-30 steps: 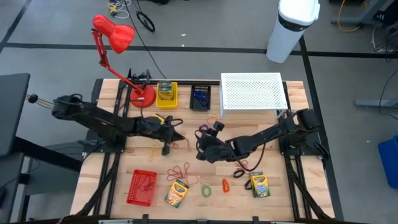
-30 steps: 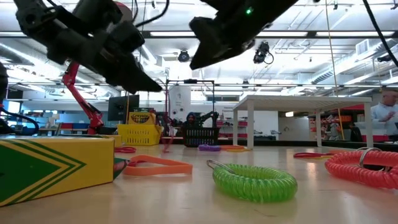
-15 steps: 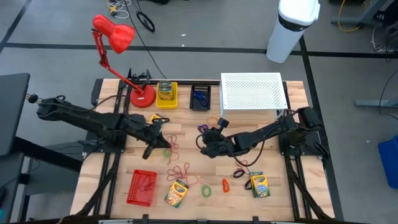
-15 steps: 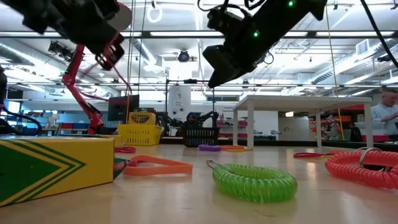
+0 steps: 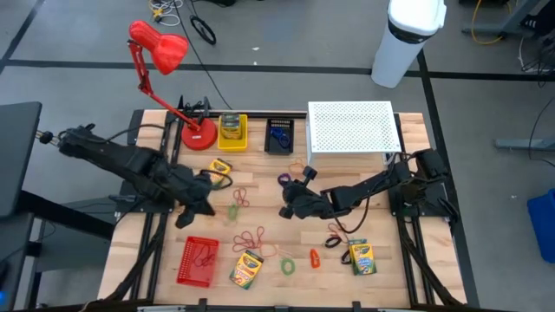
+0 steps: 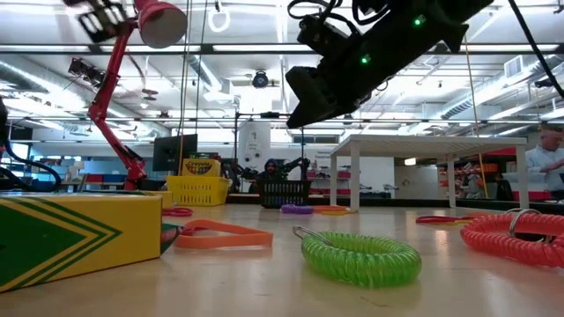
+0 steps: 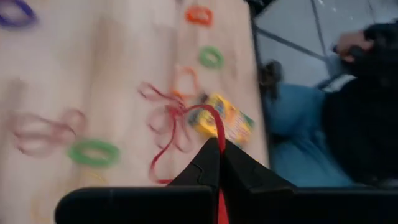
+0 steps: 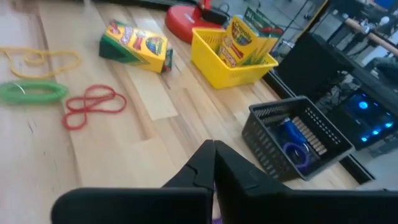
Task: Pick & Place Office Desk Supplies
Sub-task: Put the red rubber band into the red bin
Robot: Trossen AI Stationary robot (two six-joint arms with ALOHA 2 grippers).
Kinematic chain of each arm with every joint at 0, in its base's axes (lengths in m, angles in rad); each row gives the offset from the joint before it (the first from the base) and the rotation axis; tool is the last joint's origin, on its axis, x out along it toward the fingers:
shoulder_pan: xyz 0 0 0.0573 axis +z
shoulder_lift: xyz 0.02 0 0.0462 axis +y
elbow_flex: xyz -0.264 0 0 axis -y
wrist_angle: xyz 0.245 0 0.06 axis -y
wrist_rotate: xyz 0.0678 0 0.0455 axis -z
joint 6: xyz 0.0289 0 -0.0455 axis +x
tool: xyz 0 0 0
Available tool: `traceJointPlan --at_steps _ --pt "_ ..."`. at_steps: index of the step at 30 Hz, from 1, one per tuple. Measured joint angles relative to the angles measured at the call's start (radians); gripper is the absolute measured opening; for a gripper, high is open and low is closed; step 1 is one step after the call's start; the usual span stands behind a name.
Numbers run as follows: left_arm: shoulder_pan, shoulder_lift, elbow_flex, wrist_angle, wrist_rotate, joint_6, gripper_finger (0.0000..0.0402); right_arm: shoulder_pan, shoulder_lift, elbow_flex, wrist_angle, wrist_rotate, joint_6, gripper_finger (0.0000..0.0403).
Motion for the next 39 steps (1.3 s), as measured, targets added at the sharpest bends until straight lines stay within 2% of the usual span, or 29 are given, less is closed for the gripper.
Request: traceJointPlan --at_steps 8,14,18,23,28,39 --pt "-0.203 0.011 0.036 -0.063 0.0 -0.27 0.0004 -0.001 0.0 -0.032 0.074 -0.028 -0.03 0.0005" --pt "-0.355 0.052 0.035 -0.073 -0.113 -0.42 0.0005 -0.002 0.0 -0.032 0.075 -0.029 -0.03 0.0014" --pt "-0.429 0.12 0.035 -0.073 -0.173 -0.496 0.0005 -0.002 0.0 -0.032 0.075 -0.029 -0.03 0.0015" --pt "-0.507 0.236 0.035 -0.073 -0.174 -0.591 0.0005 -0.002 0.0 -0.032 0.075 -0.029 -0.03 0.0004" --pt "-0.559 0.336 0.034 -0.073 -0.163 -0.664 0.0006 -0.002 0.001 -0.032 0.084 -0.032 -0.03 0.0013" --pt "-0.645 0.411 0.034 -0.074 -0.143 -0.841 0.0006 -0.001 0.002 -0.032 0.137 -0.084 -0.055 0.0007"
